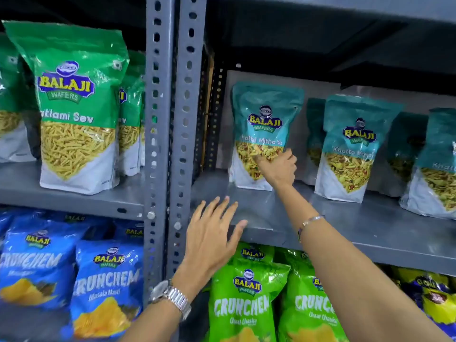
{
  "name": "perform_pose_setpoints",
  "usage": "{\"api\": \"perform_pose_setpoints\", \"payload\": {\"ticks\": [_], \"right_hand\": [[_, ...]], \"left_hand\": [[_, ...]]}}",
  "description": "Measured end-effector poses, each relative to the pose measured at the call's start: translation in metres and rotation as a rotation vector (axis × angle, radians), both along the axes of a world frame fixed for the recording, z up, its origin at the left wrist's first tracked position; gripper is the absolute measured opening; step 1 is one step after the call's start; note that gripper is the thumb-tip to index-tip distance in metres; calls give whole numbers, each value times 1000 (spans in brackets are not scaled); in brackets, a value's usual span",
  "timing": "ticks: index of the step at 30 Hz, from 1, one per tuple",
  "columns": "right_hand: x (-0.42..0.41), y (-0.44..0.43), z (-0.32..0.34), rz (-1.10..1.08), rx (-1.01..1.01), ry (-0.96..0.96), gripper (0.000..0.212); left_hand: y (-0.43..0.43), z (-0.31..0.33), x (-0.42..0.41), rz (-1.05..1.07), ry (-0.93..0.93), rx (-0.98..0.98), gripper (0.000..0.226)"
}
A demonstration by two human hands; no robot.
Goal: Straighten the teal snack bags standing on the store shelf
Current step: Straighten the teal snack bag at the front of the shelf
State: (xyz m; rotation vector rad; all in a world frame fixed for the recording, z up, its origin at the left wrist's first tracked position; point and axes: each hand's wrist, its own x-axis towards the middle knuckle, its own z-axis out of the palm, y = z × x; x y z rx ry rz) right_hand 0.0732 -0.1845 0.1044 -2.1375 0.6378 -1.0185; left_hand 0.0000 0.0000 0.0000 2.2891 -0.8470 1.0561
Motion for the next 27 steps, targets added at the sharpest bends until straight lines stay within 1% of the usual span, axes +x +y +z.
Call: {"api": "perform_pose_setpoints", "payload": {"ticks": [2,5,7,13,15,20,27], "right_hand": [[9,9,2,11,7,19,102],[24,16,0,43,43,20,115],[30,19,-6,27,42,18,122],[35,24,-15,-89,-53,-12,122],[37,26,-15,-105,-38,-4,124],[39,24,-13,-94,98,30,127],[38,24,-15,-84,102,-24,124]], "left_hand": [[0,-2,5,-4,-37,28,50],[1,-8,9,-13,-98,12,46],[2,-11,10,-25,-123,15,45],[2,-14,14,-26,-180,-10,43],[1,-15,15,-27,-193,-26,42],[0,-14,14,-30,-178,-42,42],[3,-11,12,-34,-118,7,46]]}}
